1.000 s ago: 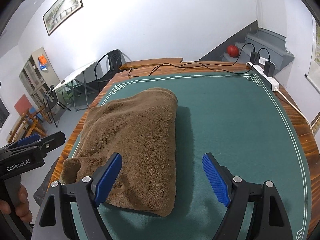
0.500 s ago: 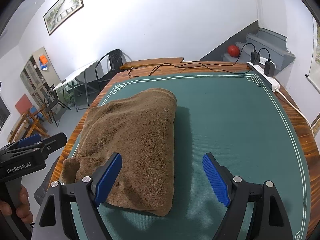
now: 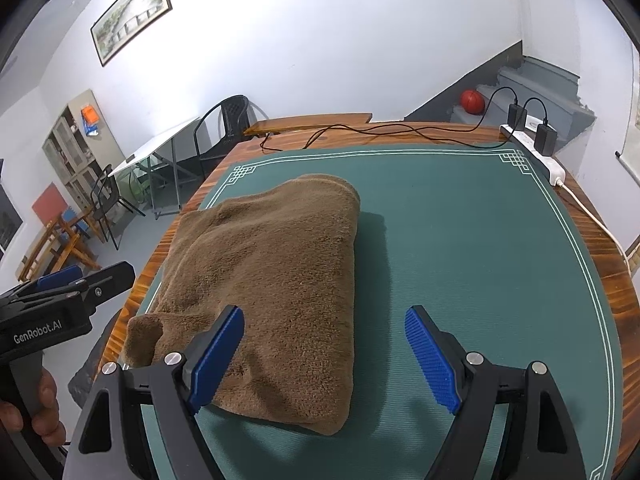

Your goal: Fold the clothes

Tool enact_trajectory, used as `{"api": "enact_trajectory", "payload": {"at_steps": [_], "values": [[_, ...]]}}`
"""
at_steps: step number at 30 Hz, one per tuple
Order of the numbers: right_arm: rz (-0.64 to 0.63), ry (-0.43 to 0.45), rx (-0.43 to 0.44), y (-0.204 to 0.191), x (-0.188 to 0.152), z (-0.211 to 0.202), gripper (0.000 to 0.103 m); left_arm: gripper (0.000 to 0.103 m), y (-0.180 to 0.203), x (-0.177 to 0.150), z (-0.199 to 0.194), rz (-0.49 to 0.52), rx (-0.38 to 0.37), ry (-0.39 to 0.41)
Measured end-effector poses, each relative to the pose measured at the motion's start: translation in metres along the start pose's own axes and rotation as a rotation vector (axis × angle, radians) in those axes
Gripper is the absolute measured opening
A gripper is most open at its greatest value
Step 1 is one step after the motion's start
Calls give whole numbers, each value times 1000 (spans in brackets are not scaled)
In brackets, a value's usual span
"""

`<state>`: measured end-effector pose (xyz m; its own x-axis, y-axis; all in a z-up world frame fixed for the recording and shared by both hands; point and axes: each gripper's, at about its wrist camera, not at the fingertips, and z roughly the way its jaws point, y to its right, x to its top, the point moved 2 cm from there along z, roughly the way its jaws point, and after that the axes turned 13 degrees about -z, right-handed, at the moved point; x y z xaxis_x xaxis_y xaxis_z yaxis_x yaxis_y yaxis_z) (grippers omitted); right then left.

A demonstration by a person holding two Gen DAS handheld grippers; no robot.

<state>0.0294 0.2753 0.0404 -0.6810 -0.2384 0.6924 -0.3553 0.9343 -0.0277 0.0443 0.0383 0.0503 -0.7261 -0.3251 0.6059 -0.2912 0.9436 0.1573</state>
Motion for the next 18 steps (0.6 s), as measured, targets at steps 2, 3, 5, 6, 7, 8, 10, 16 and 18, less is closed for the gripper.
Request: {"api": "enact_trajectory", "payload": {"at_steps": [2,3,5,6,7,8,10,16,18], "values": [[0,2,-1,0,0,-1,84,103,-2,0,0,-8,-2,-1],[0,3,-2,0,1,-1,84,103,-2,1,0,-9,-1,0],[0,4,-3,1,1,-1,84,103,-3,2,-1,-9,2,2],[1,3,-4,1,0,-1,84,103,-4,2,-1,-8,1,2],[2,2,-4,1,0,-1,84,103,-4,2,0,-7,0,1],[3,1,-4,1,0,-1,84,103,-4,1,0,-6,-4,0],[4,-2,-5,1,-1,0,84,103,-4,1,1,-3,-14,-2],[2,-11,-8,1,-3,3,84,103,-2,-2,3,15,-21,3],[6,-15,-10,2,-3,4,84,103,-2,-2,4,15,-22,1]]}}
